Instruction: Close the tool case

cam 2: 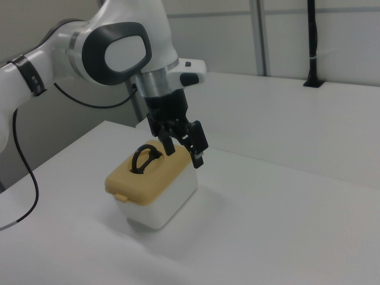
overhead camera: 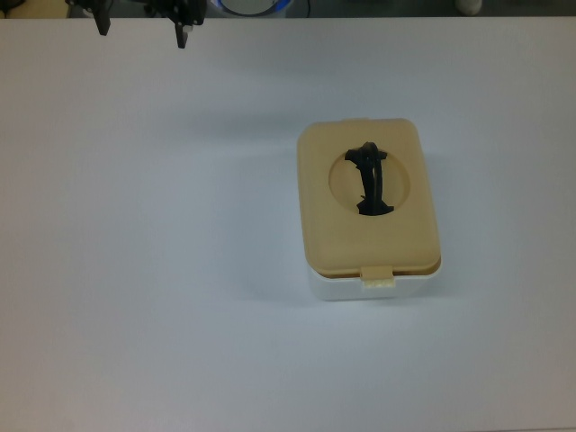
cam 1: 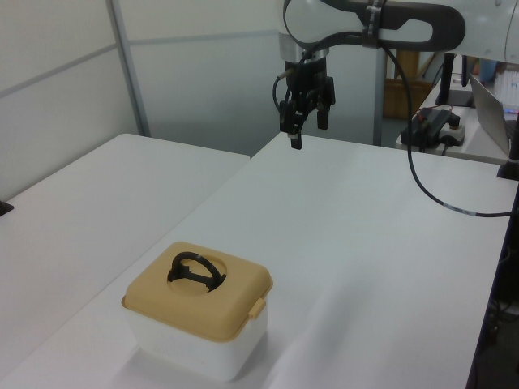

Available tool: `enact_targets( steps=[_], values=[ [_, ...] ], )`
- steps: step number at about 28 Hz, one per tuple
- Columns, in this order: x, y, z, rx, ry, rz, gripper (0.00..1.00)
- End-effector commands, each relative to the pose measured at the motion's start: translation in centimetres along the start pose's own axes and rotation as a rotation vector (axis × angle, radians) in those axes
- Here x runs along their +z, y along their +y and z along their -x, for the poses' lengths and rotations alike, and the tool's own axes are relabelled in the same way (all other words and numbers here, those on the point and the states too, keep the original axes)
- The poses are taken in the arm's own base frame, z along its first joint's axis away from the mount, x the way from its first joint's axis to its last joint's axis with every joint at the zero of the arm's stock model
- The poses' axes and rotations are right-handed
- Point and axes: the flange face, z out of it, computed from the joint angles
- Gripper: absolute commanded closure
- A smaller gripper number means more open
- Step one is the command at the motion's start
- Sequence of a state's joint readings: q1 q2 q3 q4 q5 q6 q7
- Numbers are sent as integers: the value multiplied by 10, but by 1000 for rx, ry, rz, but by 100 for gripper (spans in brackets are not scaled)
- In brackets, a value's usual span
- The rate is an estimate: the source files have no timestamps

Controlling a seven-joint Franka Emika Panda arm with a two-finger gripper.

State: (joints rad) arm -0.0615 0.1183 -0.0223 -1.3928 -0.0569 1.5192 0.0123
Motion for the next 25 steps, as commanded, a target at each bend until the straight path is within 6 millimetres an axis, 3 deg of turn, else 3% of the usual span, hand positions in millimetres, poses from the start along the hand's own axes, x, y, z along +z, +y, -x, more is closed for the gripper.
enact_targets(
  steps=[1, 25],
  values=[
    [-4, 4, 12, -13, -16, -8, 0],
    [3, 12, 8, -19, -23, -7, 0]
  ],
)
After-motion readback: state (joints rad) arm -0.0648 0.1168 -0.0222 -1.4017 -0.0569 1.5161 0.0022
